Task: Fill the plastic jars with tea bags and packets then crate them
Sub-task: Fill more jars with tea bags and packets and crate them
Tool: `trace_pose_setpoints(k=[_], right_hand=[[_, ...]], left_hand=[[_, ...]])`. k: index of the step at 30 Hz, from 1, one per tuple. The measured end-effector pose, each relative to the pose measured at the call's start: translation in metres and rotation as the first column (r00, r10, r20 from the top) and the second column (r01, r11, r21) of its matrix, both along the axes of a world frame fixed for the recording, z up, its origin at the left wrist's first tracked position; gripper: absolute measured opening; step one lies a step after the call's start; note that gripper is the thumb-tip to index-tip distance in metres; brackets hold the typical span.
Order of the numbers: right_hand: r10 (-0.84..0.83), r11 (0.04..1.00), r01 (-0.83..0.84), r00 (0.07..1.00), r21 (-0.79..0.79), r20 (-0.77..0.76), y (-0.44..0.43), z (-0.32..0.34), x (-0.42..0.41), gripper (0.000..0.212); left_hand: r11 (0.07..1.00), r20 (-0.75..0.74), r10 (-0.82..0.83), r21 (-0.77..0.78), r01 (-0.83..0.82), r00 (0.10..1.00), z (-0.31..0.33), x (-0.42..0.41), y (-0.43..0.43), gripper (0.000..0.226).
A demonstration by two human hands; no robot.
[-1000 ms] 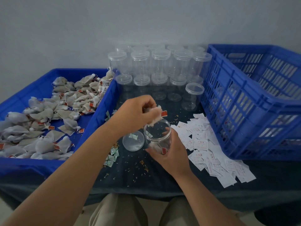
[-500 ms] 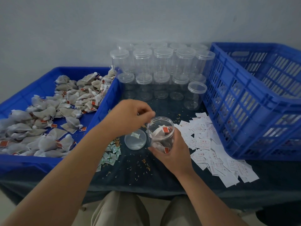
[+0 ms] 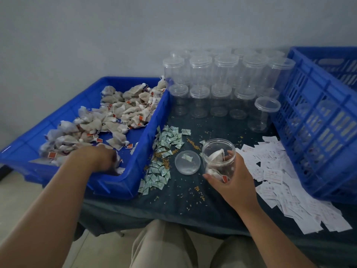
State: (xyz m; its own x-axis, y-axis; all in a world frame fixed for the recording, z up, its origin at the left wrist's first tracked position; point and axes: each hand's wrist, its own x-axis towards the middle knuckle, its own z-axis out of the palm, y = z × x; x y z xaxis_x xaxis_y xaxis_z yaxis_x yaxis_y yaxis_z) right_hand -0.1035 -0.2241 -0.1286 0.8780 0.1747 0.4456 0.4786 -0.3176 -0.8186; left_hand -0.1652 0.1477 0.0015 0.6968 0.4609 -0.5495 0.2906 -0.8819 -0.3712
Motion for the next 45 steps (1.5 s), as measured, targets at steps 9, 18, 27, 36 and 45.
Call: trace_pose_setpoints(k=[9,18,27,36,45], right_hand=[[0.021,0.998,-0.021,1.000,-0.062,-0.004,0.000,-0.004,0.000,0.083],[0.016,0.999,-0.016,1.000,-0.033,-0.019,0.001,-0.002,0.001,0.081],[0.022,0.996,-0.021,1.000,-0.082,0.012,0.001,-0.002,0.002,0.080],[-0.014,0.999,0.016,0.999,-0.041,0.036,0.000,0.000,0.000,0.079],[-0.042,0.998,0.043,0.999,-0.046,0.023,-0.001,-0.003,0.001,0.082]], left_hand=[[0.958,0.391,0.206,-0.269,-0.102,0.897,-0.013,0.003,0.019,0.017],[0.596,0.621,0.660,-0.775,0.208,0.422,0.014,0.027,-0.023,0.007],[-0.079,0.209,0.743,-0.916,0.394,0.636,0.037,0.050,-0.137,0.015],[0.298,0.499,0.518,-0.867,0.400,0.695,0.008,0.063,-0.188,0.022],[0.196,0.504,0.489,-0.858,0.474,0.712,0.017,0.057,-0.189,0.023]])
